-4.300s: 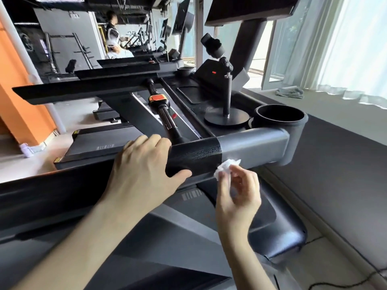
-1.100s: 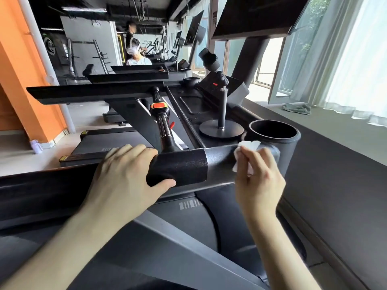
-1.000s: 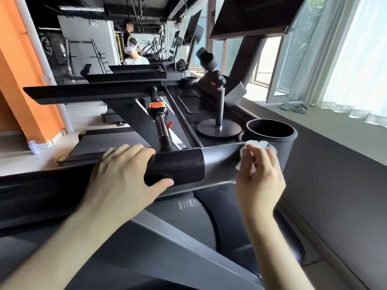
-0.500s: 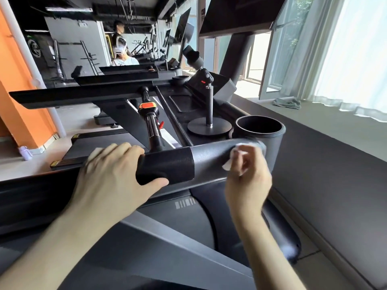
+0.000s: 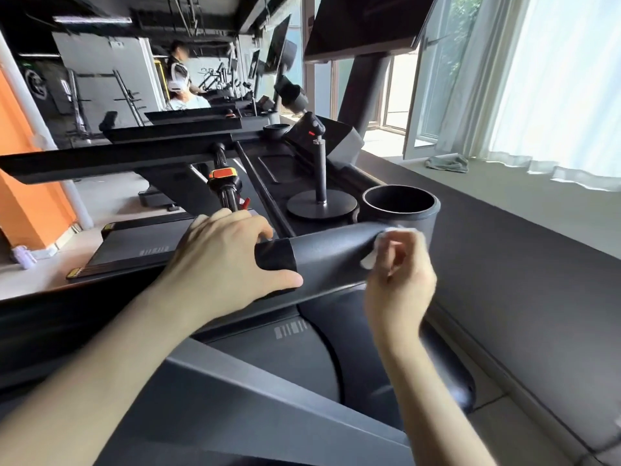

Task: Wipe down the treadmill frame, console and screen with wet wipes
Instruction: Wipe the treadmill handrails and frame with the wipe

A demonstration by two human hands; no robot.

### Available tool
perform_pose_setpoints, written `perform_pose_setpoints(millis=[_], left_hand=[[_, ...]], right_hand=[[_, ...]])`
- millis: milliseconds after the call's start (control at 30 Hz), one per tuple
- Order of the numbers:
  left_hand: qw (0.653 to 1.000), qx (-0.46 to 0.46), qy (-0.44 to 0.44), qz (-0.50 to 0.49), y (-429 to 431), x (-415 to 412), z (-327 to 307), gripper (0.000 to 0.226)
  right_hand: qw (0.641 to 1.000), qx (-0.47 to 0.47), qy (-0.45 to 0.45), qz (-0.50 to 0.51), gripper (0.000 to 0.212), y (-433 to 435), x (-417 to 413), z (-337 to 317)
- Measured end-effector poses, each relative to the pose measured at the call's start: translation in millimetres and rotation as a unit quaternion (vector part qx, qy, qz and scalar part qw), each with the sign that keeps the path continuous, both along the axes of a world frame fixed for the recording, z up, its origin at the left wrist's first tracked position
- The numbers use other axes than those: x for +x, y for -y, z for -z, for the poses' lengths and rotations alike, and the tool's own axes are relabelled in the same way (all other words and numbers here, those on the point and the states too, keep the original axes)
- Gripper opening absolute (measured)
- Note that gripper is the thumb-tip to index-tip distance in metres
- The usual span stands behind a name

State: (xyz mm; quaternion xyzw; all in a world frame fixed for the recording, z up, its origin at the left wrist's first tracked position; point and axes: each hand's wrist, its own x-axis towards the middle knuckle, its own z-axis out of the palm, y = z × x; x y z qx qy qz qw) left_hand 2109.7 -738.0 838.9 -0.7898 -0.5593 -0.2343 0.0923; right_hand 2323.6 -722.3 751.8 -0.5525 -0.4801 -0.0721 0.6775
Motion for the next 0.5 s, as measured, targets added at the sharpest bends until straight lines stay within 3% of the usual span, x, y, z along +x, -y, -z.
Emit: perform_pose_setpoints(millis=[133, 333, 433, 500], left_hand=[[0.999, -0.037, -0.005, 0.005, -7.6, 2.2, -8.0, 0.068], [0.998, -0.057, 0.007, -0.01, -5.4, 7.3, -15.5, 0.053], [0.998, -0.058, 0.016, -0.019, -4.8, 10.2, -16.7, 0.049], [0.998, -0.053, 0.004, -0.023, -5.0, 11.1, -17.1, 0.05]], right_hand=[[0.977, 0.023, 0.194, -0.088, 0.017, 12.0, -23.7, 9.9], [0.998, -0.02, -0.059, 0.018, 0.008, -17.7, 34.0, 4.2], [0.998, -0.017, -0.063, 0.019, 0.012, -11.7, 16.2, 8.2], [0.999, 0.001, 0.005, -0.046, 0.017, 1.7, -11.4, 11.4]])
